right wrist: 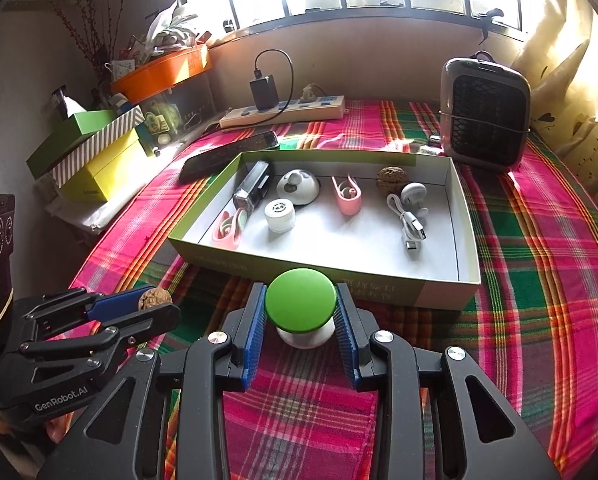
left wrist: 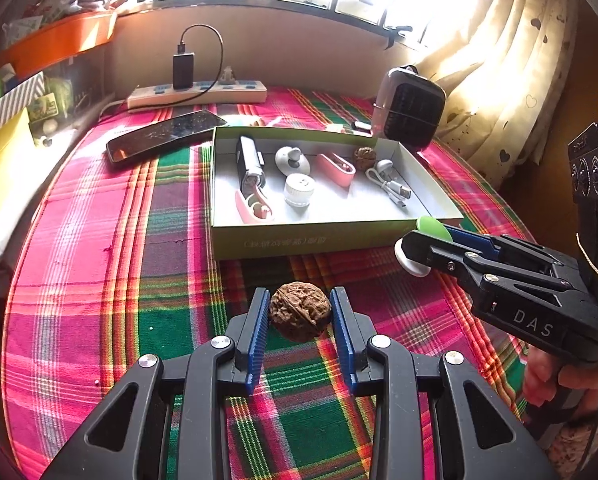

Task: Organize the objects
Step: 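Carry the walnut and green mushroom toy over into the white box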

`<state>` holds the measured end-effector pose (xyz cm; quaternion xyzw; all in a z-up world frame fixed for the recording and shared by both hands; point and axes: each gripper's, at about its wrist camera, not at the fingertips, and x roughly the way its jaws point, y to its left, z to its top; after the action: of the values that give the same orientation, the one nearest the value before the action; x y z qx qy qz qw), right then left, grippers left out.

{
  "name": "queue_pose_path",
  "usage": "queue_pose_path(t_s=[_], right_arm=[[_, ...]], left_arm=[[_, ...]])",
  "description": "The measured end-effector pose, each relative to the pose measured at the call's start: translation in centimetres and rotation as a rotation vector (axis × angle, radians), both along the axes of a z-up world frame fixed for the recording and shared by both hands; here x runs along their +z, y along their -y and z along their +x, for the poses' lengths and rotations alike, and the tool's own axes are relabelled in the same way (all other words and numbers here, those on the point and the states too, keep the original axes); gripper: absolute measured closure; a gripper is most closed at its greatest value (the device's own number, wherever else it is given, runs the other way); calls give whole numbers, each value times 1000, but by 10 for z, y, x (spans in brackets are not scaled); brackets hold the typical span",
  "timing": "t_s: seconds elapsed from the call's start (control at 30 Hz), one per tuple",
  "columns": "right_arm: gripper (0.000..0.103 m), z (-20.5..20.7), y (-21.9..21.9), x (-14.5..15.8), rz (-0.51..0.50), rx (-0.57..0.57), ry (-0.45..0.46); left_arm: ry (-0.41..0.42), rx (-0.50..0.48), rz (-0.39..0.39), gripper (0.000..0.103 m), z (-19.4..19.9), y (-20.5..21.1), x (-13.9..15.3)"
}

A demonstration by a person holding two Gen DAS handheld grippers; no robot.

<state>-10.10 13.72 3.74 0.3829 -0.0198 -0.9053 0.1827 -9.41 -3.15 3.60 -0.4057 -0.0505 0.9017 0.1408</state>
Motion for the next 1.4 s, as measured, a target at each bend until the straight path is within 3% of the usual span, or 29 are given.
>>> queue_pose_path(t_s=[0.3,0.7,1.13,1.4], right_arm=[[68,-15,-14,15,-14,-17,-14],[68,-53,-29,19,-45,-7,24],[68,-98,-39,-2,-129,17,140],[68,-105,-35,-15,-78,10,147]], left_arm=[[-35,-24,-4,74,-16,-10,19],[-30,-60,18,74,-49,-23,24],[7,-61,-9,74,-86,-36,9],[40,-63,-20,74,-98,-43,-6]])
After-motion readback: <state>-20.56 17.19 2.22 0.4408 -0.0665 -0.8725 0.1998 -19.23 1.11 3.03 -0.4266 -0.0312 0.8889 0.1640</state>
